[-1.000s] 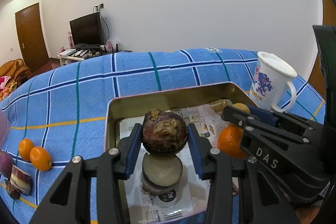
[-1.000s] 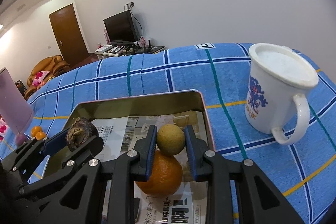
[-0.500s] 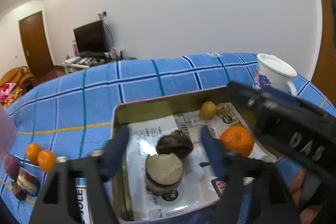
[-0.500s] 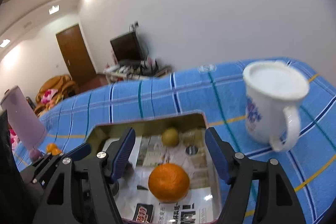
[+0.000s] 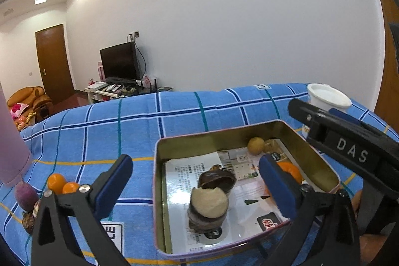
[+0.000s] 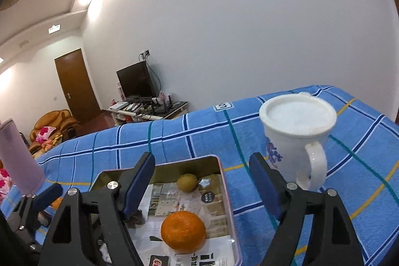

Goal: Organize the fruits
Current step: 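Open both tools to release the fruits into the tin and withdraw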

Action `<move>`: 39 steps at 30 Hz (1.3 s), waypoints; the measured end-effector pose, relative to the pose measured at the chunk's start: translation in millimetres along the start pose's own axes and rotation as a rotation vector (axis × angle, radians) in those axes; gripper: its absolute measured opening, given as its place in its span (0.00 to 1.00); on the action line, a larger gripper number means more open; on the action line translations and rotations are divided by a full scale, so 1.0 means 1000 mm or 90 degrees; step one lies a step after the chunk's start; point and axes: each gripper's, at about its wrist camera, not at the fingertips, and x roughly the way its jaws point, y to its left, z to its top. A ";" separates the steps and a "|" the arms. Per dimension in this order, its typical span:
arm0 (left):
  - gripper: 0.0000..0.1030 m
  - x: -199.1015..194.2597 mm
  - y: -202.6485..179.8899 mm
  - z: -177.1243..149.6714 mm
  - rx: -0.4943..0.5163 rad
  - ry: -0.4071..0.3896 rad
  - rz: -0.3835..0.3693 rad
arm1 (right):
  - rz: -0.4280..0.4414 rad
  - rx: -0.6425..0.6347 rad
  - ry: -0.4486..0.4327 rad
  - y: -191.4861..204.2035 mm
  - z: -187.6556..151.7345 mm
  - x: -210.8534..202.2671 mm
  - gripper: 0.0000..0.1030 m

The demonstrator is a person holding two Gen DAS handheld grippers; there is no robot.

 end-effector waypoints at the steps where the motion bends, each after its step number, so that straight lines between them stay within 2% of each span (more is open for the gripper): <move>1: 1.00 -0.001 0.002 0.000 -0.002 -0.002 0.003 | -0.003 -0.004 -0.004 0.001 0.000 -0.001 0.77; 5: 1.00 -0.006 0.008 -0.001 0.002 -0.017 0.028 | -0.014 -0.025 -0.033 0.005 -0.002 -0.008 0.77; 11: 1.00 -0.012 0.014 -0.003 0.010 -0.035 0.063 | -0.044 -0.072 -0.105 0.013 -0.005 -0.025 0.77; 19: 1.00 -0.016 0.020 -0.006 0.011 -0.042 0.078 | -0.050 -0.068 -0.084 0.015 -0.007 -0.030 0.77; 29: 1.00 -0.022 0.030 -0.010 0.002 -0.038 0.081 | -0.022 -0.041 -0.061 0.018 -0.011 -0.029 0.77; 39: 1.00 -0.028 0.058 -0.018 -0.037 -0.017 0.085 | -0.016 -0.021 -0.055 0.024 -0.015 -0.031 0.77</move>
